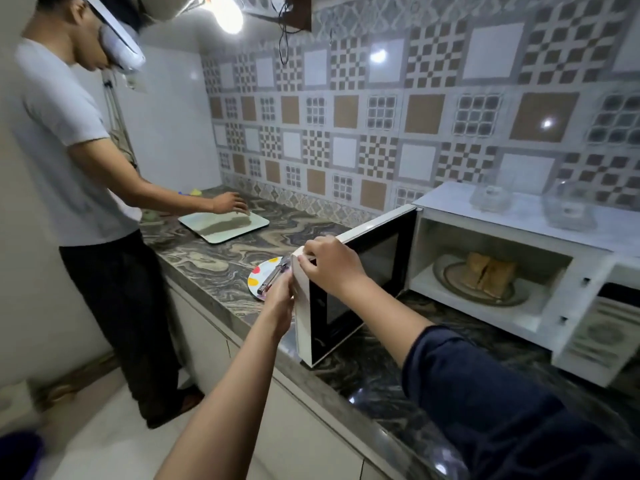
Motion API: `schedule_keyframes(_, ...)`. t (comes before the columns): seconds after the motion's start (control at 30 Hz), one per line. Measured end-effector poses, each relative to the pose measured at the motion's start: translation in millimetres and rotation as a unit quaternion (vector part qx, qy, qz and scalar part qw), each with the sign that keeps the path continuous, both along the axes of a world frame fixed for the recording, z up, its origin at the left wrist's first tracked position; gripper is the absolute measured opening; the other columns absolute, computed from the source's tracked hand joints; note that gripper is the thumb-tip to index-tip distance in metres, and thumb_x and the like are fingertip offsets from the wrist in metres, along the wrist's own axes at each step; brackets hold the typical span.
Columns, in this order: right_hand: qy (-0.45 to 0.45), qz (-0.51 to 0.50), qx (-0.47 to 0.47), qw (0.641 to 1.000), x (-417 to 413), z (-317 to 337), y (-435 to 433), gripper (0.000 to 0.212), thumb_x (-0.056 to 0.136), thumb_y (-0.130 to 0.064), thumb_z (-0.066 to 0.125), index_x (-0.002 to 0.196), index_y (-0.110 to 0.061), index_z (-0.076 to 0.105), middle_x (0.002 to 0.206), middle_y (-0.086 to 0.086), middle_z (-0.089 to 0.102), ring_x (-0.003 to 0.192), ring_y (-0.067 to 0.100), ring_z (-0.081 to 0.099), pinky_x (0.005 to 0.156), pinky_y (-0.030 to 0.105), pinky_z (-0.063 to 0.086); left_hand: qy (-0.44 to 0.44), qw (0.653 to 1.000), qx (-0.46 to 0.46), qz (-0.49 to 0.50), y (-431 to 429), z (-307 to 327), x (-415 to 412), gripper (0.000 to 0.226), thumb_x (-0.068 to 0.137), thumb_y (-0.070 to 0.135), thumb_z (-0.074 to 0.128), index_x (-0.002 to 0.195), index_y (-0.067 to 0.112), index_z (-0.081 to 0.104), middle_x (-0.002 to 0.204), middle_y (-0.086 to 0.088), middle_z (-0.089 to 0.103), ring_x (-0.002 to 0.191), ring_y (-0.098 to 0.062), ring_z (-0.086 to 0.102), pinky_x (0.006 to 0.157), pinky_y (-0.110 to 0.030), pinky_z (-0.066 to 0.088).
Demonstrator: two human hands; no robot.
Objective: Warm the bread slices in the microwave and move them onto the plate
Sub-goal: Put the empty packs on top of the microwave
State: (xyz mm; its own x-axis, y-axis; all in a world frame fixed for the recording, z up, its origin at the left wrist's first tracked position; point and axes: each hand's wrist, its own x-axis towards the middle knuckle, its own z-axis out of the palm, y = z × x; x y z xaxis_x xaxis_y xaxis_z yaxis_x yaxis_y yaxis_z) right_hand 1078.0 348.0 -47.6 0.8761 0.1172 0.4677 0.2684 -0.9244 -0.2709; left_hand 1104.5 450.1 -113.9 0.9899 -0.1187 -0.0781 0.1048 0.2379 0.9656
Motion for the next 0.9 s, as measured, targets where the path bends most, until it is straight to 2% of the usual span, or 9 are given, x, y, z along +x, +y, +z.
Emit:
schedule_keyframes(0.17, -0.099, 0.006, 0.0, 0.995, -34, -16, -35, 0.029, 0.084, -0.035, 0.062, 0.071, -0.009, 0.056, 0.077, 0.005, 0.061, 0.083, 0.024, 0.057, 0.06, 0.03, 0.039, -0.016, 0.998, 0.059, 0.002, -37, -23, -32, 0.03, 0.099, 0.035, 0.036, 0.093, 0.027, 0.065, 0.093, 0.003, 0.067, 0.087, -0.013, 0.059, 0.075, -0.031, 0.046)
schedule_keyframes(0.27, -0.134, -0.003, 0.017, 0.991, -61, -25, -65, 0.031, 0.079, -0.037, 0.064, 0.069, -0.009, 0.058, 0.071, 0.004, 0.06, 0.075, 0.023, 0.058, 0.057, 0.03, 0.043, -0.055, 0.998, 0.03, 0.025, -72, -33, -60, 0.035, 0.1, 0.031, 0.035, 0.116, 0.015, 0.061, 0.113, -0.002, 0.063, 0.105, -0.017, 0.058, 0.094, -0.036, 0.045)
schedule_keyframes(0.3, -0.14, -0.01, 0.026, 0.99, -71, -27, -75, 0.032, 0.079, -0.039, 0.062, 0.069, -0.008, 0.059, 0.071, 0.004, 0.059, 0.074, 0.023, 0.058, 0.057, 0.031, 0.045, -0.07, 0.997, 0.014, 0.022, -84, -36, -71, 0.033, 0.1, 0.029, 0.035, 0.116, 0.016, 0.061, 0.113, 0.0, 0.064, 0.106, -0.016, 0.058, 0.096, -0.035, 0.045)
schedule_keyframes(0.43, -0.153, -0.046, 0.04, 0.986, -112, -35, -122, 0.035, 0.08, -0.041, 0.056, 0.073, -0.007, 0.062, 0.075, 0.003, 0.062, 0.075, 0.019, 0.057, 0.063, 0.03, 0.047, -0.119, 0.991, 0.051, 0.022, -133, -51, -105, 0.032, 0.1, 0.032, 0.037, 0.075, 0.04, 0.056, 0.08, 0.015, 0.059, 0.075, -0.001, 0.054, 0.071, -0.027, 0.043)
schedule_keyframes(0.5, -0.159, -0.075, 0.037, 0.984, -128, -37, -148, 0.029, 0.08, -0.035, 0.058, 0.075, -0.006, 0.062, 0.076, 0.004, 0.061, 0.076, 0.021, 0.056, 0.067, 0.029, 0.045, -0.16, 0.984, 0.082, -0.011, -160, -59, -117, 0.038, 0.1, 0.032, 0.035, 0.064, 0.034, 0.048, 0.066, 0.011, 0.048, 0.062, -0.006, 0.045, 0.06, -0.028, 0.036)
schedule_keyframes(0.6, -0.16, -0.142, 0.035, 0.976, -147, -40, -191, 0.018, 0.081, -0.023, 0.064, 0.081, -0.006, 0.062, 0.081, 0.005, 0.061, 0.08, 0.021, 0.055, 0.07, 0.027, 0.045, -0.215, 0.969, 0.093, -0.08, -205, -68, -130, 0.039, 0.101, 0.027, 0.034, 0.064, 0.016, 0.041, 0.059, 0.001, 0.039, 0.054, -0.009, 0.036, 0.053, -0.026, 0.028)
schedule_keyframes(0.73, -0.138, -0.226, 0.016, 0.964, -159, -42, -254, 0.019, 0.082, -0.017, 0.067, 0.097, -0.007, 0.064, 0.096, 0.006, 0.064, 0.094, 0.022, 0.056, 0.085, 0.032, 0.048, -0.272, 0.935, 0.12, -0.195, -266, -70, -131, 0.03, 0.1, 0.025, 0.037, 0.072, 0.017, 0.044, 0.066, 0.003, 0.043, 0.058, -0.003, 0.04, 0.055, -0.018, 0.032)
schedule_keyframes(0.8, -0.115, -0.25, 0.024, 0.961, -157, -39, -285, 0.026, 0.082, -0.015, 0.068, 0.105, -0.006, 0.063, 0.106, 0.006, 0.065, 0.103, 0.024, 0.055, 0.096, 0.036, 0.045, -0.29, 0.92, 0.128, -0.231, -297, -69, -123, 0.029, 0.1, 0.026, 0.038, 0.074, 0.014, 0.043, 0.068, 0.002, 0.043, 0.06, -0.003, 0.04, 0.057, -0.02, 0.032)
schedule_keyframes(0.9, -0.073, -0.268, 0.03, 0.96, -149, -34, -324, 0.034, 0.08, -0.013, 0.07, 0.111, -0.003, 0.062, 0.116, 0.009, 0.063, 0.111, 0.026, 0.053, 0.099, 0.036, 0.043, -0.291, 0.904, 0.144, -0.279, -335, -70, -105, 0.029, 0.1, 0.025, 0.037, 0.073, 0.015, 0.04, 0.069, 0.001, 0.043, 0.062, -0.008, 0.039, 0.058, -0.025, 0.033)
